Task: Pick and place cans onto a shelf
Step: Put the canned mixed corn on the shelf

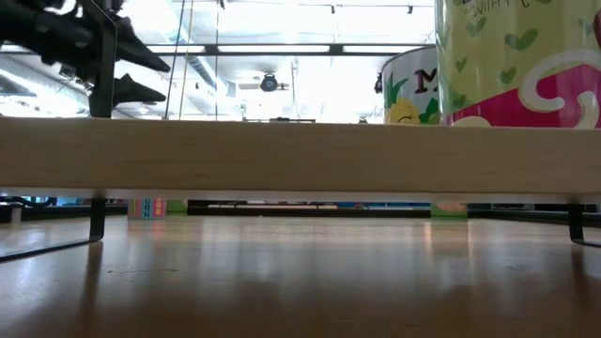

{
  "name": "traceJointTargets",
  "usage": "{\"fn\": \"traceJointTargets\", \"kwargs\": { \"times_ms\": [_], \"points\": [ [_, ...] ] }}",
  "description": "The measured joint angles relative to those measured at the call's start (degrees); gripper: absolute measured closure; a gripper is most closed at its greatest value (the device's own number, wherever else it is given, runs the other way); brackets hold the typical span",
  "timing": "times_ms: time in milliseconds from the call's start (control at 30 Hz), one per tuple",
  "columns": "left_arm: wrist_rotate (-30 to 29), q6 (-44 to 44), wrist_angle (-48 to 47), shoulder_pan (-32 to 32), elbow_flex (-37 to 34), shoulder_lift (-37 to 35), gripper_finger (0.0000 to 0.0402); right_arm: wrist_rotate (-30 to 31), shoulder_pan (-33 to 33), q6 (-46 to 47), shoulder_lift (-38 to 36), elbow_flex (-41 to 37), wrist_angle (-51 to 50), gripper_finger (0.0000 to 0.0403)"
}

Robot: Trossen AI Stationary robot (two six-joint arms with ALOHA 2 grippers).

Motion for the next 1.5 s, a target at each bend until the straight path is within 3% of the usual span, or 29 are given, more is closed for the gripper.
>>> {"fn": "traceJointTargets", "kwargs": {
  "times_ms": [233, 533, 800, 967, 1233, 1500],
  "points": [
    [5.8, -2.5, -14.5, 5.9, 13.5, 13.1, 0.0157, -3.6, -1.0, -10.1, -3.0, 0.0, -1.6, 0.0393],
    [11.3, -2.3, -12.1, 8.8, 23.1, 19.1, 0.0157, -8.2, -1.5, -18.4, -11.9, 0.0, -15.6, 0.0395],
    [-0.8, -12.9, -20.9, 10.7, 23.5, 24.6, 0.0157, -10.0, 1.0, -23.2, -17.2, 0.0, -24.6, 0.0395],
    [2.7, -15.1, -25.8, 16.7, 23.5, 31.3, 0.0139, -9.9, 1.4, -23.8, -18.5, 0.0, -28.4, 0.0395],
    [5.3, -13.8, -28.0, 28.6, 23.5, 39.9, 0.0061, -8.1, 0.9, -23.2, -18.5, 0.0, -29.3, 0.0394],
    [-0.6, -15.6, -28.6, 31.3, 23.5, 46.3, 0.0051, -4.8, -0.6, -23.3, -16.3, 0.0, -28.3, 0.0394]
  ]
}}
